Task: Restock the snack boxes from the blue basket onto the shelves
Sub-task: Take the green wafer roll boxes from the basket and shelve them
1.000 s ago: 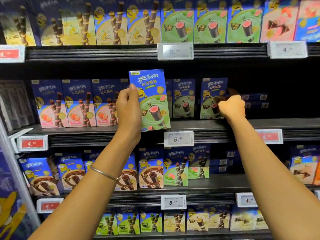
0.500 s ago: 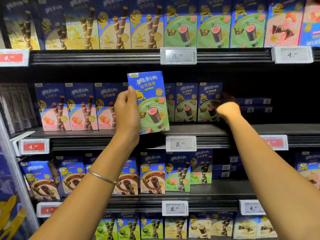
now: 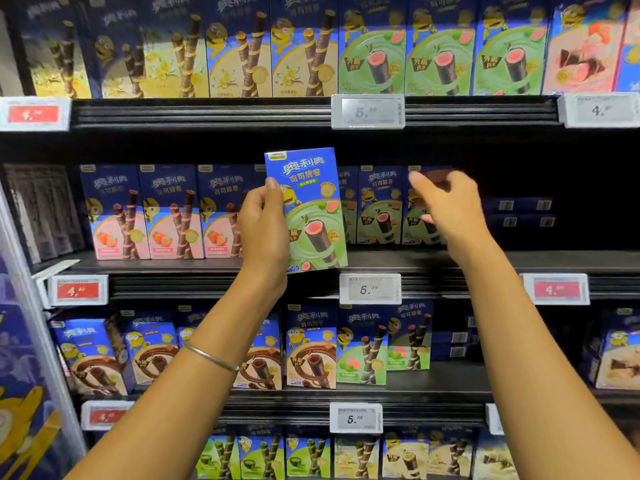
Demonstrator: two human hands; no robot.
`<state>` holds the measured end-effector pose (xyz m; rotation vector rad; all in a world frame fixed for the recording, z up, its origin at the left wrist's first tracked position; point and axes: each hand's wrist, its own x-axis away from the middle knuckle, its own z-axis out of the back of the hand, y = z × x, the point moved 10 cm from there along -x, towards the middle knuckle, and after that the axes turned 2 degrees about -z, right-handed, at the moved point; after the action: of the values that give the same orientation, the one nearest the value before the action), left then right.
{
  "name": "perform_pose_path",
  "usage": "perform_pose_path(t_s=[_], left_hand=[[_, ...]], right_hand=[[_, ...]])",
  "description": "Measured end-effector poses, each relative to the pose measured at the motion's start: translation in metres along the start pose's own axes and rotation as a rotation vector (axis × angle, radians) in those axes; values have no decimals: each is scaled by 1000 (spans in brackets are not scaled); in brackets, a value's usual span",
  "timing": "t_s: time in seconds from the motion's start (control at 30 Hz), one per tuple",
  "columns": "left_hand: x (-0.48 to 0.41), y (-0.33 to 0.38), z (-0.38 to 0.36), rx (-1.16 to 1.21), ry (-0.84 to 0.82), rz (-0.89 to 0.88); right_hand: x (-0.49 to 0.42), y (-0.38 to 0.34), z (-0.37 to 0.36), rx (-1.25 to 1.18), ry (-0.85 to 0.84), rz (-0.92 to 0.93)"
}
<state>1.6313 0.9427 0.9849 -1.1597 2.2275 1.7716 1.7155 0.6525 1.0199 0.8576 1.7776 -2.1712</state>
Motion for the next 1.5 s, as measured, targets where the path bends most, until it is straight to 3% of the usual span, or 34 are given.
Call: perform_pose_path(t_s=[0.1,0.17,0.37,0.53,0.6,0.77,0.93,1.27,1.5], left_hand=[[1,1,-17,-15,-37,-20],[3,3,-28,-30,-58,-34],[2,7,-45,-200,-193,-112],[7,46,-27,-825,-122,-654],[2,52,-28,-1011,-115,-743],[-16,52,-36,-1315,-174,-790],[-33,39,-39,-1523,-211,-722],[-43,32,-37,-1600,-199,-712],[-44,30,-37,-1602,-201,-697]], right_hand=[[39,-24,-54,-97,-442,-16],[51,-29,-71,-44,-529,1],[41,-19,-60,-98,-435,-33],[21,12,-39,-8,-241,-115],[18,16,-37,91,-159,-76],[10,20,-54,270,-69,-23],[1,19,-74,408,-44,-24],[-11,19,-96,477,0,-23],[-20,15,-120,628,-135,65]])
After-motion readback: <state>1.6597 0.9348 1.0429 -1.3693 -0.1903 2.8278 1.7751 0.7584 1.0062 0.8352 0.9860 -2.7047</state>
